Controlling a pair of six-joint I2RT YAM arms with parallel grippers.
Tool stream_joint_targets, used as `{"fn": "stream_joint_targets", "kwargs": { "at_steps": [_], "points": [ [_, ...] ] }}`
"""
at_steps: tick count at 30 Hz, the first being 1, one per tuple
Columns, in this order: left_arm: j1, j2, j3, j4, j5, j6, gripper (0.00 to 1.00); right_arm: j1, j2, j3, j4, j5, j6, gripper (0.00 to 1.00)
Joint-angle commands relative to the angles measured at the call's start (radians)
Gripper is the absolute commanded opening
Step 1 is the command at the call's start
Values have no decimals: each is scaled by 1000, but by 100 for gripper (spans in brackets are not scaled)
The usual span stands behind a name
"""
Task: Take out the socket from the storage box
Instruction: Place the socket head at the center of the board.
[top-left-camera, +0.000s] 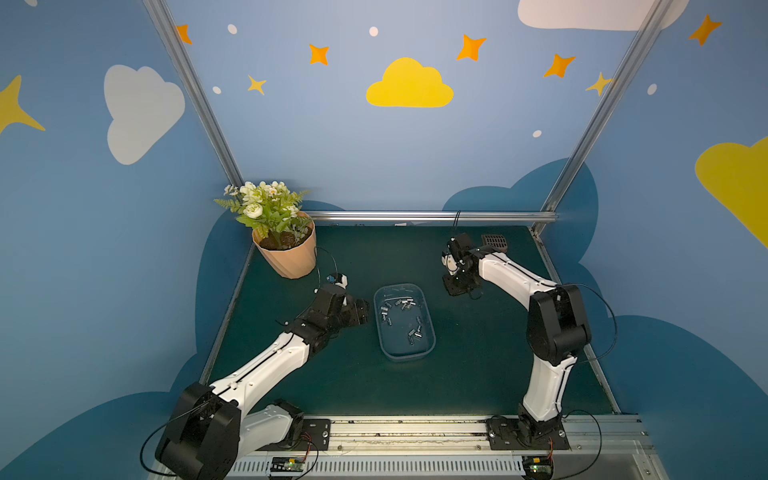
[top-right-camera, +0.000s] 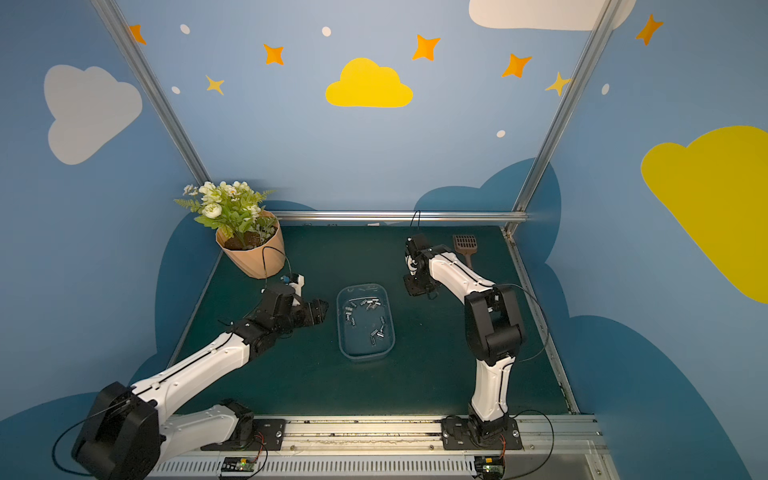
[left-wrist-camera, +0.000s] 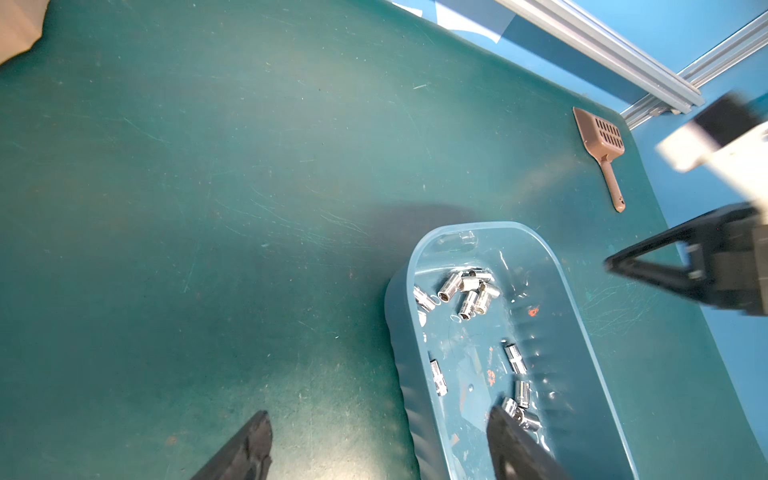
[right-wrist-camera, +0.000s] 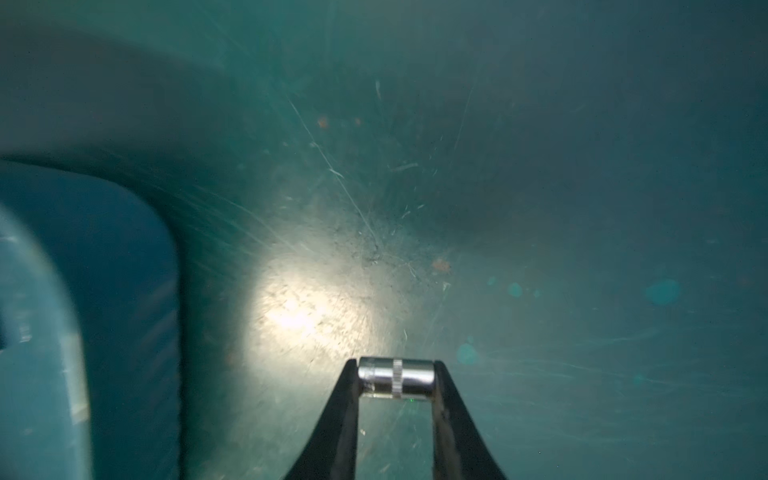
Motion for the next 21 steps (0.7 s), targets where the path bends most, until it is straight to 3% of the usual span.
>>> {"fn": "stream_joint_targets", "kwargs": {
  "at_steps": [1,21],
  "points": [
    [4,-3,-28,34,10,-17,82,-3,45,-8,-4,-12,0,23],
    [0,62,-7,44,55,-36,81,-9,107,-15,10,-41,43,25]
  ]
}}
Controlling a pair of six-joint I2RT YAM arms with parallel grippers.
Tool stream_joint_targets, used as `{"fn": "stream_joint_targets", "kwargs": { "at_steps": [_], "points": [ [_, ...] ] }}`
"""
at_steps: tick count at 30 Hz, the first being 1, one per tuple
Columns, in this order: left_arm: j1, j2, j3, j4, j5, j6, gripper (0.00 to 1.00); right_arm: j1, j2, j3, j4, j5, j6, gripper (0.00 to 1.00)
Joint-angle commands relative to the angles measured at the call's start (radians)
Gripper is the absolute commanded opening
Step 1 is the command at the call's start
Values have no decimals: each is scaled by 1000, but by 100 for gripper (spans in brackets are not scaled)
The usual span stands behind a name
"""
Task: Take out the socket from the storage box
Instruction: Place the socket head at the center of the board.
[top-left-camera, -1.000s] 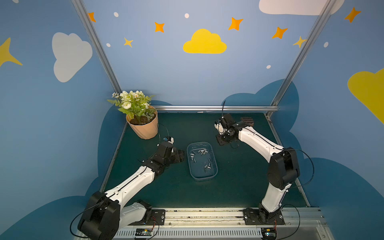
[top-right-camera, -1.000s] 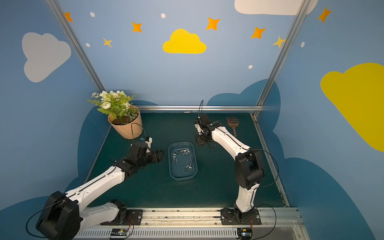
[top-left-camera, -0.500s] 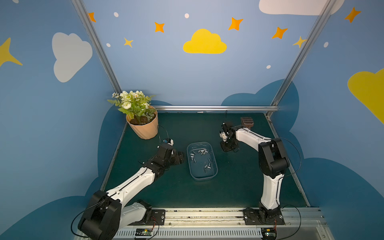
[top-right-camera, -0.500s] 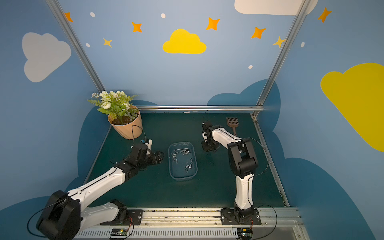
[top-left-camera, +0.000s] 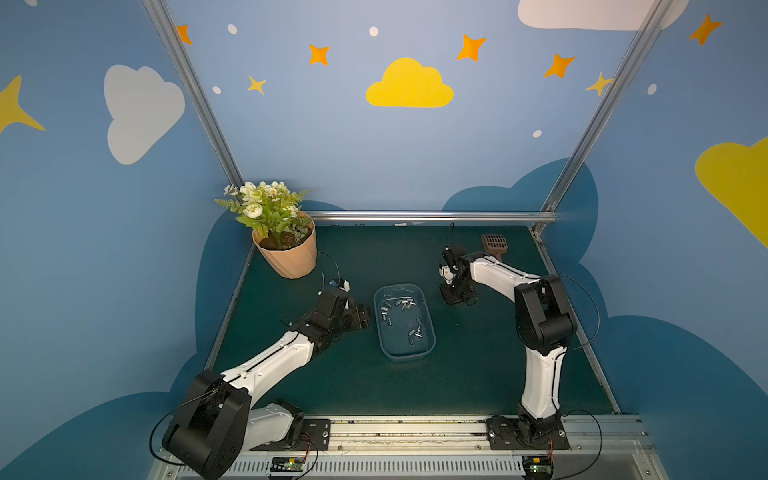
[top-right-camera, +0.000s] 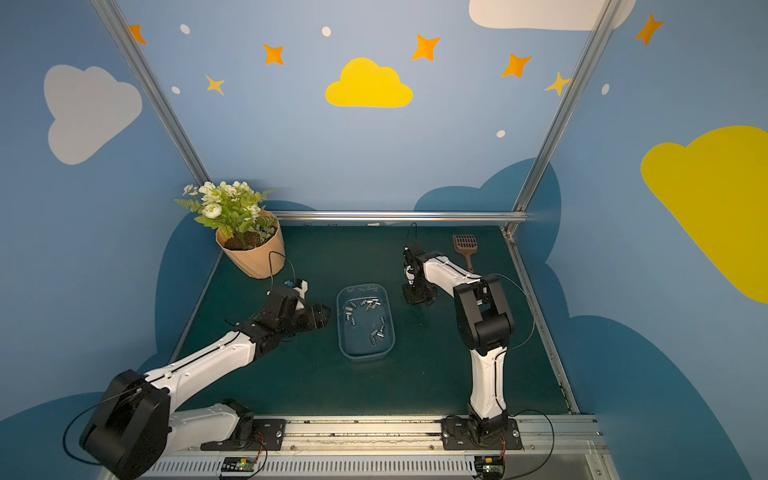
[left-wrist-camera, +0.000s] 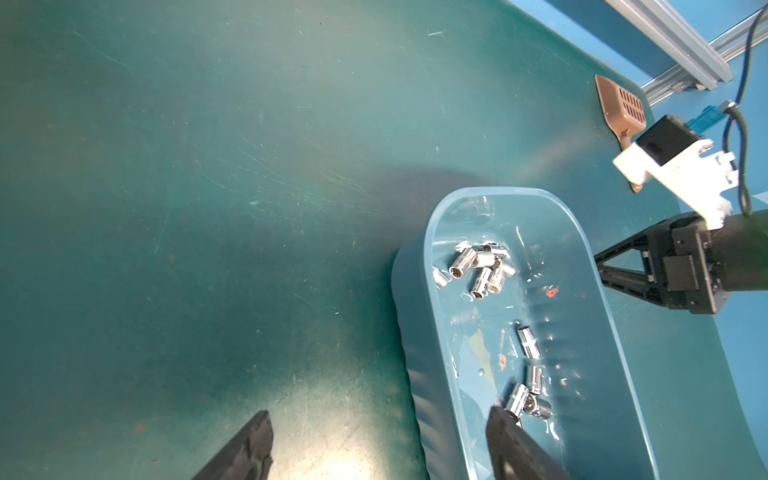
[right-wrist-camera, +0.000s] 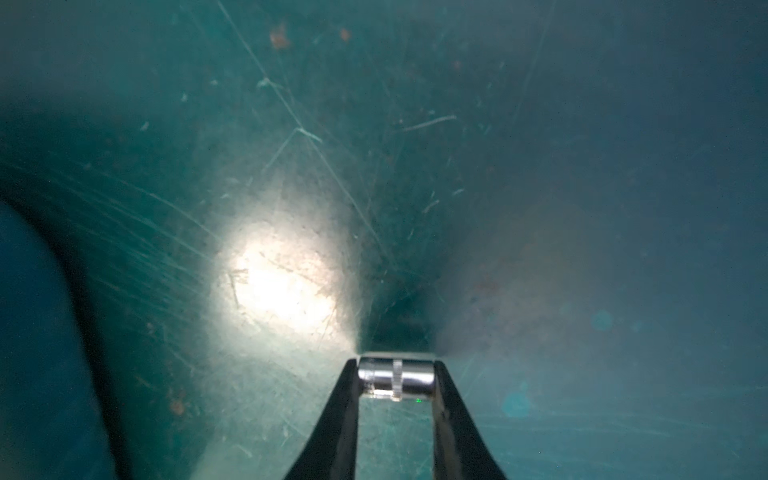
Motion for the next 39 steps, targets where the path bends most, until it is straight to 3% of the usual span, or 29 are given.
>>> {"fn": "stream_joint_targets", "kwargs": {
  "at_steps": [1,17,28,39],
  "points": [
    [1,0,15,16,10,-2,81,-4,25,2,-3,-16,22,25],
    [0,-6,19,10,17,-5,81,-8,34,5,-7,-15,34,33],
    [-3,-2,34,5,24,-1,81,-11,23,5,-14,-2,33,51],
    [-6,-8,45,-1,28,7,82,-13,3,14,-30,0,30,58]
  ]
}}
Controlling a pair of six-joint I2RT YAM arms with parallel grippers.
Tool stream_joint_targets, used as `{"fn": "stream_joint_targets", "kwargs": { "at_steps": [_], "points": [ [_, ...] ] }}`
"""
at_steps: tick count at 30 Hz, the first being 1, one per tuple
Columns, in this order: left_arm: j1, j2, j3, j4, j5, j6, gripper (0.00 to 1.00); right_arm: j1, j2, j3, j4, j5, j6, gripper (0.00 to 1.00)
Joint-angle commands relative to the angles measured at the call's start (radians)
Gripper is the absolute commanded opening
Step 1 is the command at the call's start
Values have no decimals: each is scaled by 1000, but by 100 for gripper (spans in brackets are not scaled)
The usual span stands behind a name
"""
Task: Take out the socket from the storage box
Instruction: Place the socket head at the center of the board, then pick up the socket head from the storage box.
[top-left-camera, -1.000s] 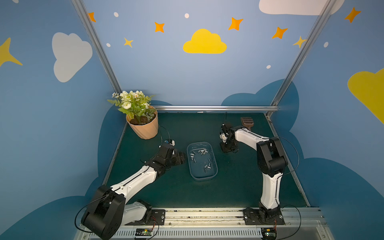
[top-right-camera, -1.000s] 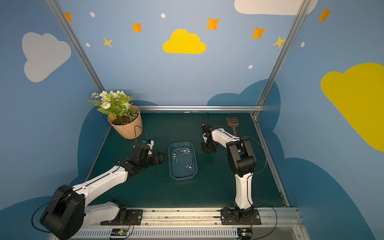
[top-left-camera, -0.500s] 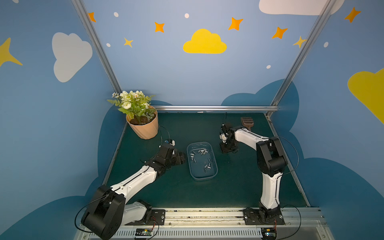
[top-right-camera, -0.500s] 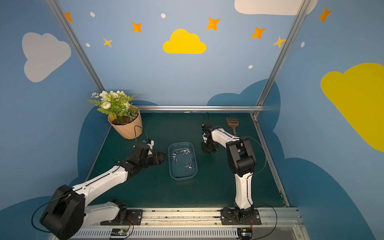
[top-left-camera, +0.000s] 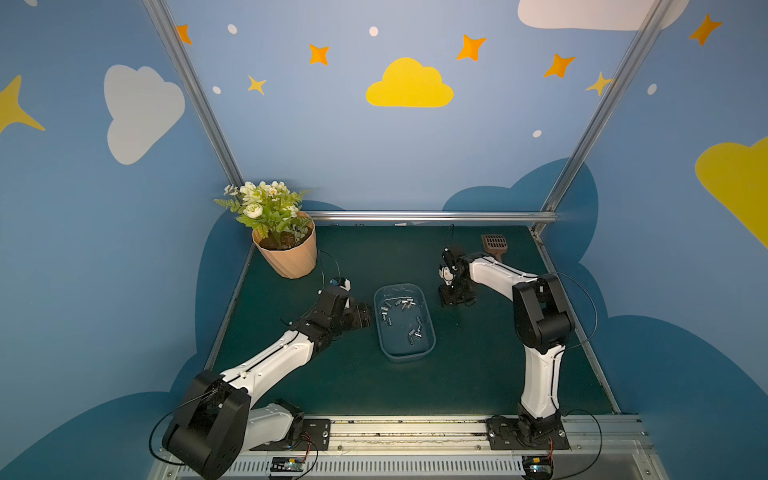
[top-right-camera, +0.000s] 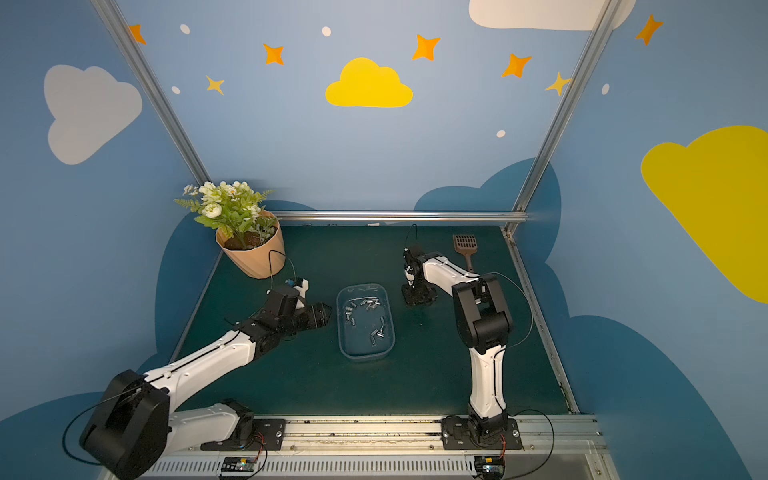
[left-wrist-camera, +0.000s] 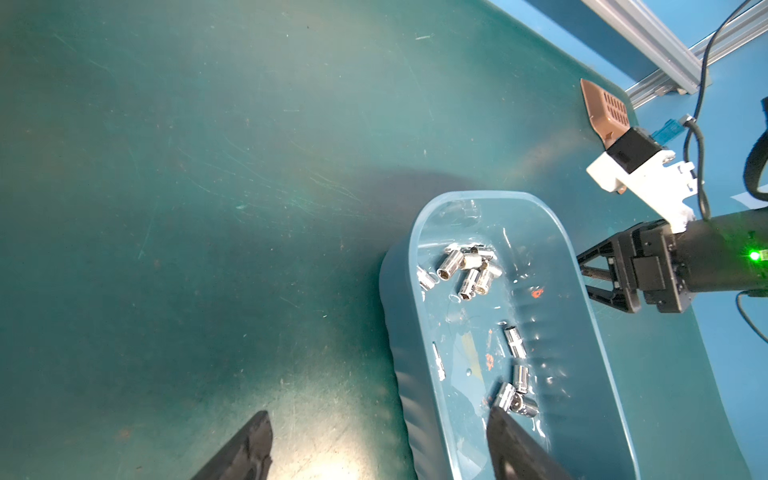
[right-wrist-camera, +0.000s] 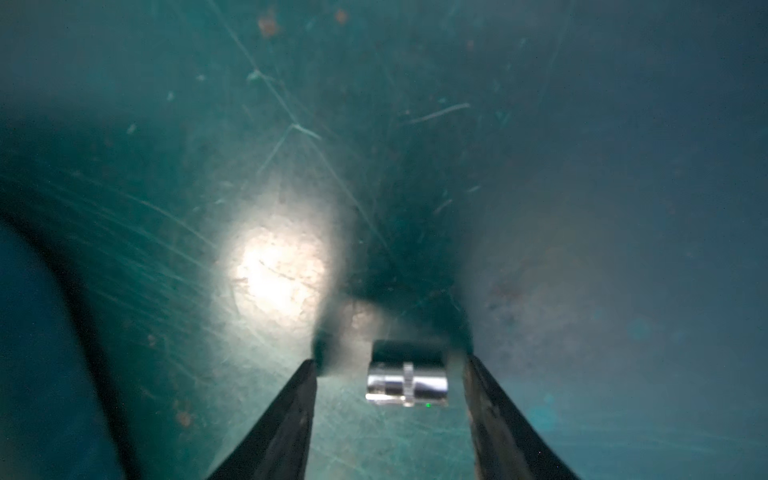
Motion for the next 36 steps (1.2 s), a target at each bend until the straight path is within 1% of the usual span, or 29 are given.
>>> {"fn": "stream_joint_targets", "kwargs": {
  "at_steps": [1,7,13,17,23,29,33,36],
  "points": [
    [-5,-7,36,-4,10,13,81,-8,-18,15,-33,19,-4,58],
    [-25,13,91,-55,17,54,81,-10,-66,28,-53,25,-13,59],
    [-54,52,157,-99,27,88,76,-13,-114,45,-73,21,-22,59],
    [-83,92,222,-170,1,136,74,-16,-166,21,-59,1,-23,59],
    [-134,159,326,-242,14,213,72,-19,-250,-20,-46,-18,-26,59],
    [-186,260,438,-332,43,297,65,-25,-306,-57,-26,-46,-23,59],
    [-210,338,509,-386,55,338,57,-29,-329,-77,-21,-53,-19,59],
    [-224,389,559,-425,55,368,55,-34,-343,-100,-16,-61,-14,59]
  ]
}}
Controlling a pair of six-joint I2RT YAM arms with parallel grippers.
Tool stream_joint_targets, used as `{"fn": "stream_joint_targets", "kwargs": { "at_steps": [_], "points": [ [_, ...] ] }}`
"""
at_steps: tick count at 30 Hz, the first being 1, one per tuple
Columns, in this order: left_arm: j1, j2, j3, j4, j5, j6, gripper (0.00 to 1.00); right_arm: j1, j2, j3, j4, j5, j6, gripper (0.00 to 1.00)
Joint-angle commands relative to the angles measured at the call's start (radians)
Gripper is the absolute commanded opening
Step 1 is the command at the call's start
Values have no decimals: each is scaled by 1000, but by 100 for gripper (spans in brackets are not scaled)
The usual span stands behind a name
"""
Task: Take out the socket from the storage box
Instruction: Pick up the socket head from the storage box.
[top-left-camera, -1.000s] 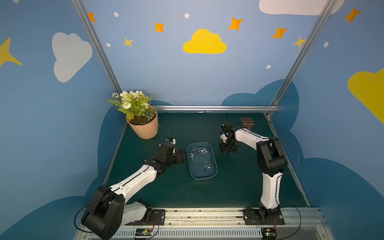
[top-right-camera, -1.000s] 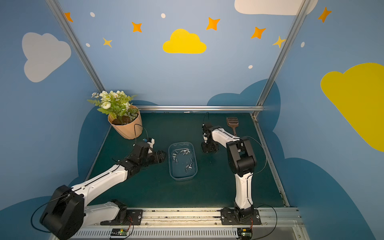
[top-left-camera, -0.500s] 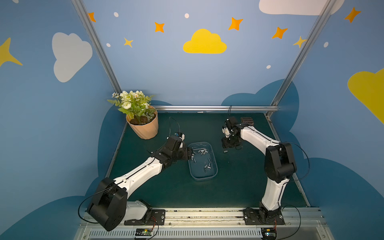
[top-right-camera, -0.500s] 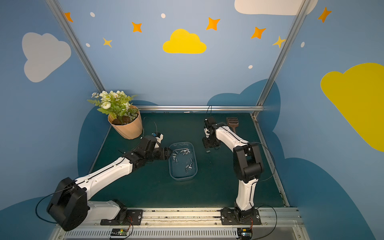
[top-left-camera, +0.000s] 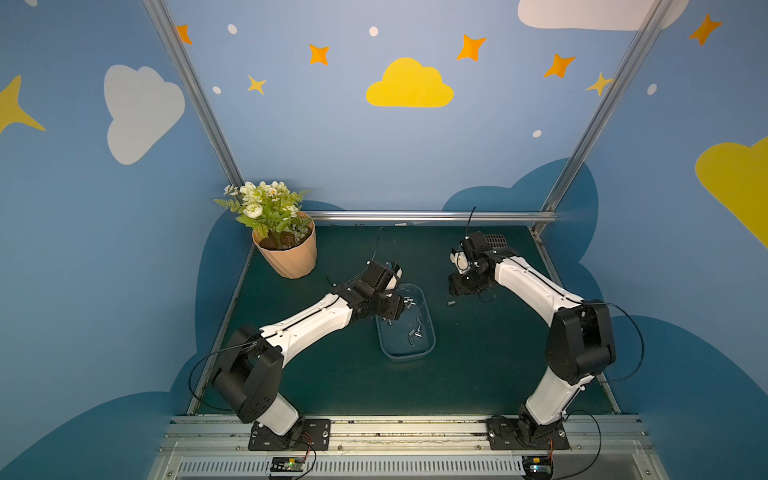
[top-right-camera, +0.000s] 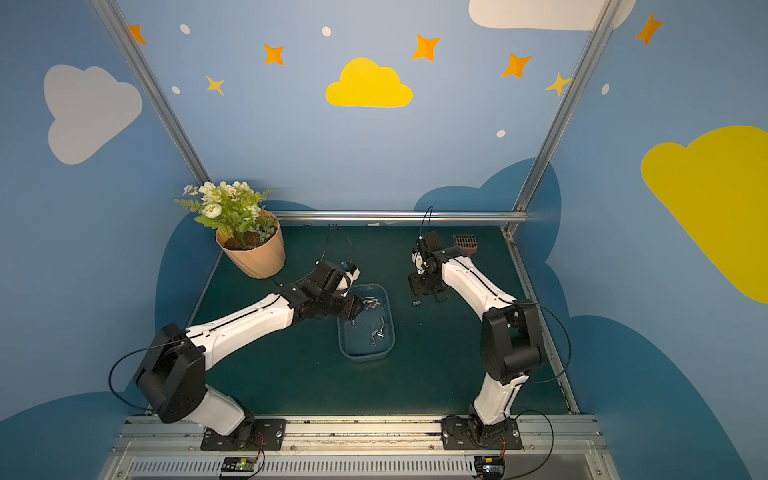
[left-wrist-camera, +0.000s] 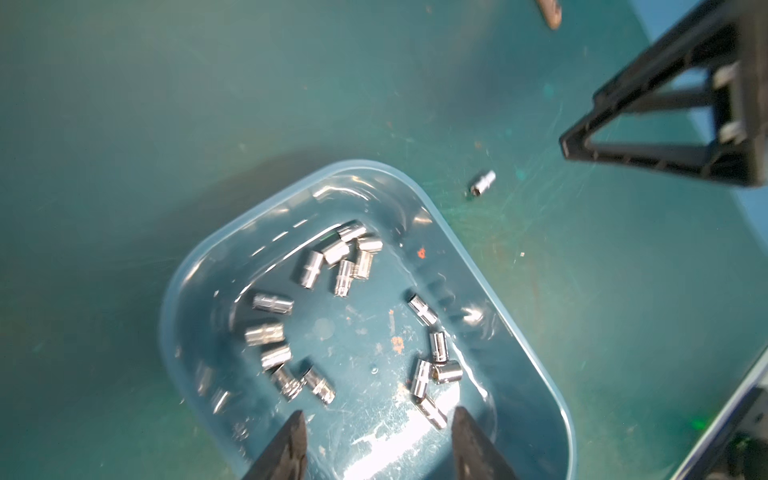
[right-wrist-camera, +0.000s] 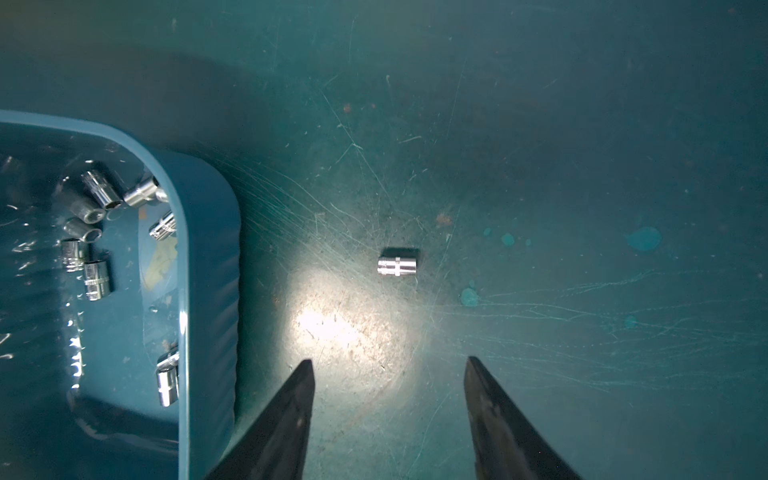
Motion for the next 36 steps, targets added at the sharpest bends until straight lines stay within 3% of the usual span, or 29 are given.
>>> {"fn": "stream_joint_targets", "kwargs": {
  "at_steps": [1,8,16,36],
  "points": [
    [-14,46,55,-84,18,70,55,-10,-39,-27,7,-21,8,59],
    [-39,169,125,-89,87,64,53,-17,-49,-62,16,-29,17,59],
    [-74,285,210,-139,126,35,43,-21,-58,-82,24,-34,19,59],
    [-121,445,296,-175,103,-62,31,-26,-56,-107,34,-42,23,59]
  ]
}}
